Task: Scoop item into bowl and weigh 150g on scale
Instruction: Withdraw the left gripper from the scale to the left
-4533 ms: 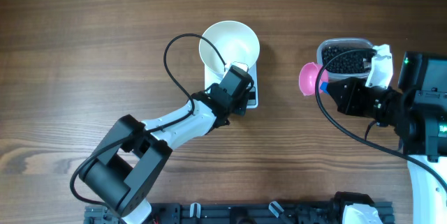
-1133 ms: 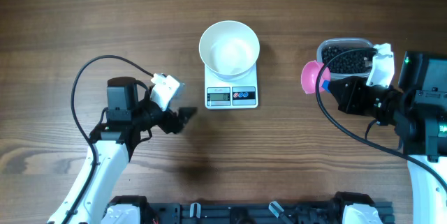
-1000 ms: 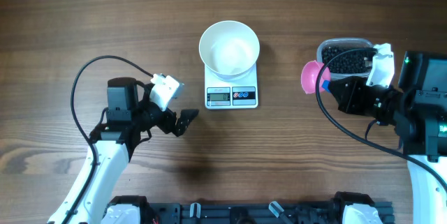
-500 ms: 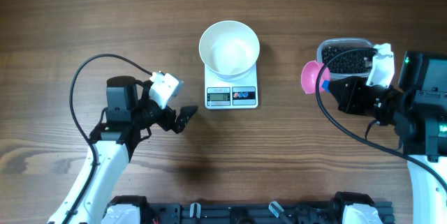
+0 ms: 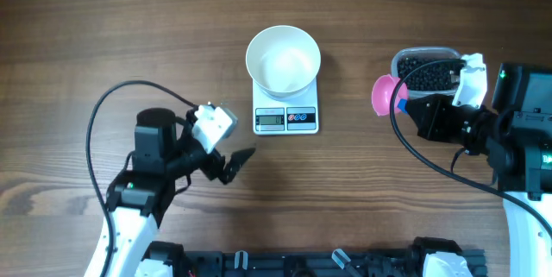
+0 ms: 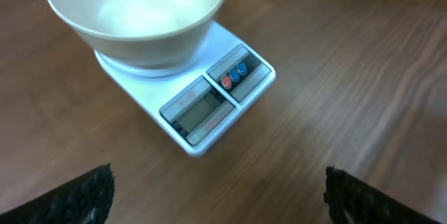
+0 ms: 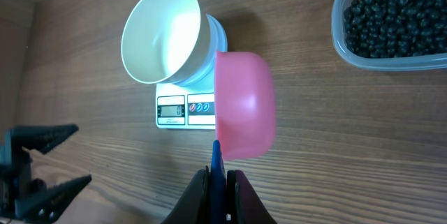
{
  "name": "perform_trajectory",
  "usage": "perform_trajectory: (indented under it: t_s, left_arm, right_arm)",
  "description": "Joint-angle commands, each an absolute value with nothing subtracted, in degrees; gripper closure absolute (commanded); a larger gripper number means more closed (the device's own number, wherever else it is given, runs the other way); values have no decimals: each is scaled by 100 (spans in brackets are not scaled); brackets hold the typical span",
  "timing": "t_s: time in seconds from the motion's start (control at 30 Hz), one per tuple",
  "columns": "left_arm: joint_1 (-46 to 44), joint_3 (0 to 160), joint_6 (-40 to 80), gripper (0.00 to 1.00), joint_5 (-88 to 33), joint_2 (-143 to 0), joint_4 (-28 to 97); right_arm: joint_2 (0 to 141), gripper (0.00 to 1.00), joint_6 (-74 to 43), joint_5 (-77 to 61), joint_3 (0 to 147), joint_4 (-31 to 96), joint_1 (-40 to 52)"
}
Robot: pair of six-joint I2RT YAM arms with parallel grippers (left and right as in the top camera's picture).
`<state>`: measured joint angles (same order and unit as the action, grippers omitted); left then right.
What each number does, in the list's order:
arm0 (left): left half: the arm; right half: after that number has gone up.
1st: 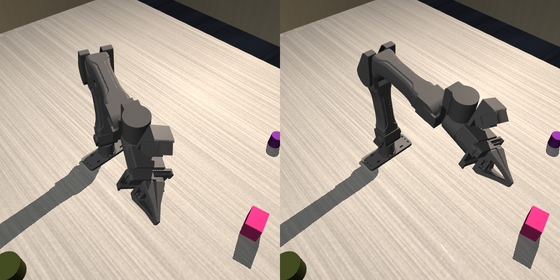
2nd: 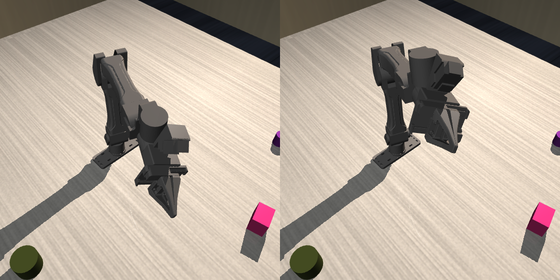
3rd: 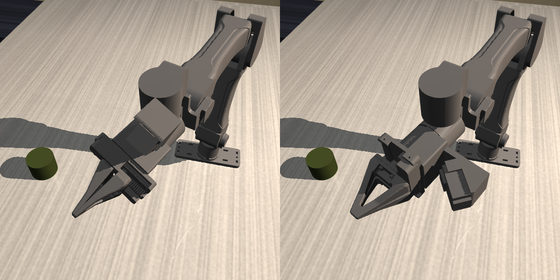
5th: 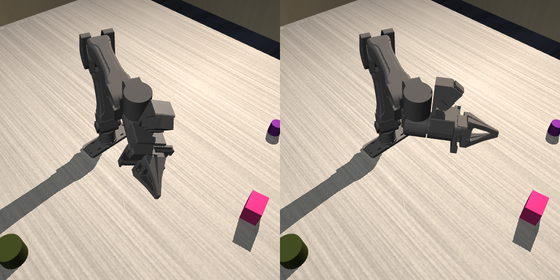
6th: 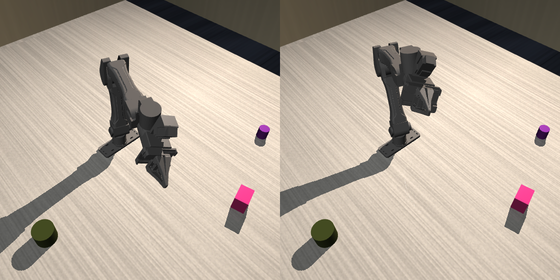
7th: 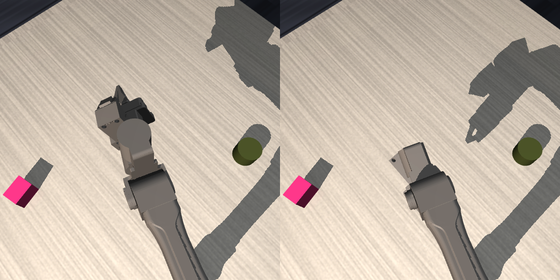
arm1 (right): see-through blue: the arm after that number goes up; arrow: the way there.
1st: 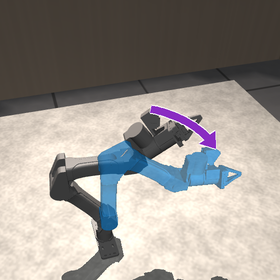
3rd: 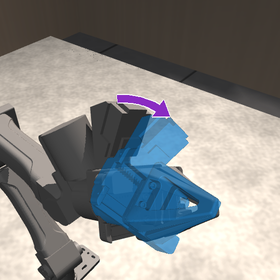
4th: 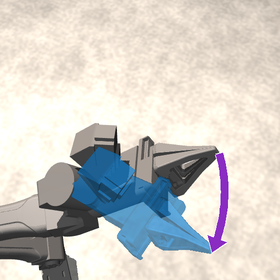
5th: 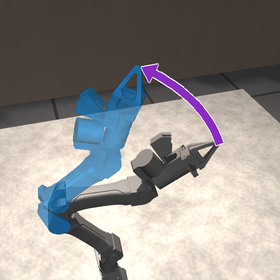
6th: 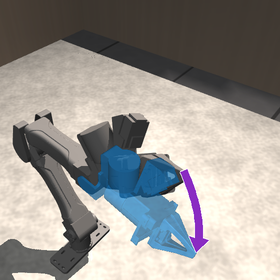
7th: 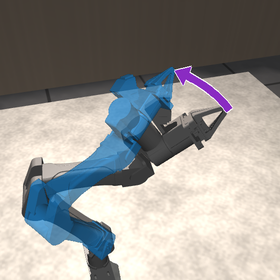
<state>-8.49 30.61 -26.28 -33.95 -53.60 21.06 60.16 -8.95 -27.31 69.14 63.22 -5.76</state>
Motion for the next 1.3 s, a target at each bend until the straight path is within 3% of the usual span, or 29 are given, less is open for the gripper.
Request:
perform_trajectory:
  t_s: [0.0, 0.13, 0.27, 0.6, 0.77, 0.93, 1.27]
  left_arm:
    - [-1127, 3015, -2657, 0, -3170, -4799, 2582]
    - [-1380, 3015, -1776, 0, -2051, -4143, 3105]
    - [-1487, 2902, -1728, 0, -1848, -3824, 3297]
    - [-1822, 2528, -1577, 0, -1831, -3841, 2119]
    - [-2095, 2528, -655, 0, -698, -4123, 1737]
    - [-2333, 2530, -655, 0, -635, -4584, 1216]
    - [-2530, 2530, -657, 0, -639, -4652, 1612]
  right_arm:
    - [6018, 96, -902, -2676, 6973, 6294, -541]
    - [6018, 96, -906, -2676, 6973, 6298, -541]
    - [6023, 96, -917, -2676, 6973, 6219, -541]
    - [6023, 96, -919, -2676, 6973, 6202, -541]
    - [6023, 96, -917, -2676, 6973, 6213, -541]
    - [6023, 96, -919, -2676, 6973, 6246, -541]
    - [6023, 96, -913, -2674, 6973, 6261, -541]
